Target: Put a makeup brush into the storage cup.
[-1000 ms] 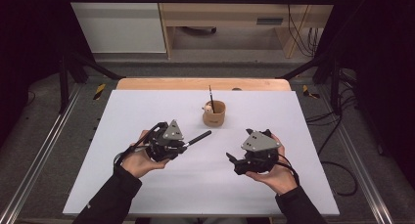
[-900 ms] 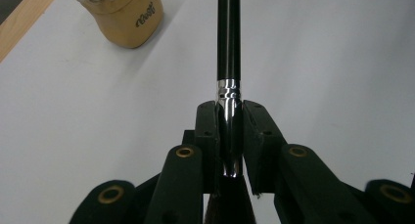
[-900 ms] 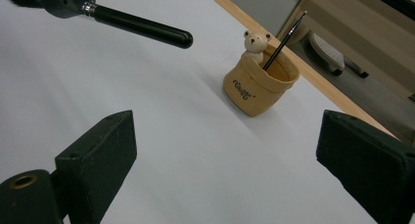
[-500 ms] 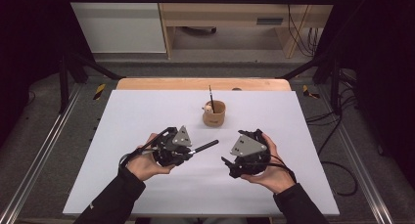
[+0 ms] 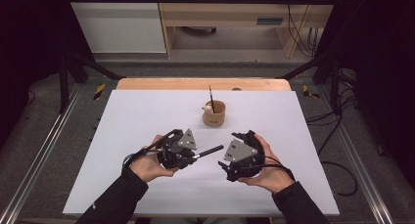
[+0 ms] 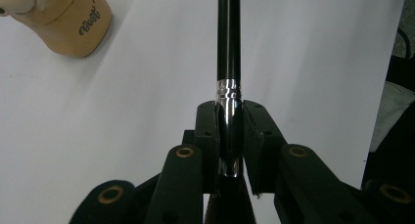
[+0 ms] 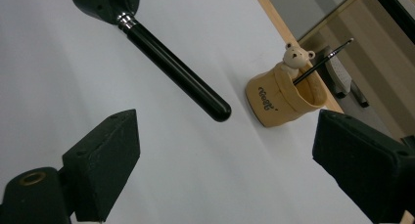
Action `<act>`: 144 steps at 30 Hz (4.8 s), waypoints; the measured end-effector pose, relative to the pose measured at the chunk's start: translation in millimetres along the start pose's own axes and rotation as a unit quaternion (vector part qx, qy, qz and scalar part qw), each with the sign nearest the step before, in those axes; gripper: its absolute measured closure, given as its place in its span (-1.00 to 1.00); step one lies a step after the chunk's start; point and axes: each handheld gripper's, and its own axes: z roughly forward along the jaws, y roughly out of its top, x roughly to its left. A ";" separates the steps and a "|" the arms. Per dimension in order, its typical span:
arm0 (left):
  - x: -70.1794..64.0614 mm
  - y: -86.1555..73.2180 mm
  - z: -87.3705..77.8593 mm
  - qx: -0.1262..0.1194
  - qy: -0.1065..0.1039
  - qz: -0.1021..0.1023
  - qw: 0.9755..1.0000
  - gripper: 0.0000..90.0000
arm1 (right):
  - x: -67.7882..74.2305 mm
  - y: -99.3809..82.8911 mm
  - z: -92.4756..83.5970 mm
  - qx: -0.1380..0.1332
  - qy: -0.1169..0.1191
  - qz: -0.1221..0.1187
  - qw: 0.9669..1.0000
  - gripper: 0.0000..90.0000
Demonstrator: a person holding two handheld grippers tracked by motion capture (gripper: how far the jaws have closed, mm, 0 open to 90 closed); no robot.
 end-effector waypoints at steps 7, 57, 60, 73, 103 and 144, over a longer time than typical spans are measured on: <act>-4.3 5.2 2.1 0.010 -0.007 0.007 1.000 0.72 | 8.2 2.9 3.9 0.015 0.013 -0.044 0.999 -0.66; -14.2 21.1 12.2 0.034 -0.038 0.013 0.999 0.72 | 27.7 11.3 19.3 0.033 0.045 -0.193 0.980 0.44; -14.4 20.6 12.9 0.029 -0.037 0.010 0.999 0.72 | 27.4 11.8 20.4 0.030 0.047 -0.208 0.977 0.50; -14.8 21.0 14.0 0.039 -0.042 0.014 0.998 0.72 | 31.0 12.0 22.1 0.039 0.060 -0.221 0.973 0.65; 12.3 -1.7 -21.9 -0.089 0.035 -0.057 0.994 -0.26 | 14.9 -10.2 27.3 0.043 0.072 -0.135 0.987 0.76; -3.6 -67.3 -1.0 -0.233 0.063 -0.223 0.944 -0.56 | 5.1 -41.5 32.1 -0.054 0.049 0.105 0.992 0.76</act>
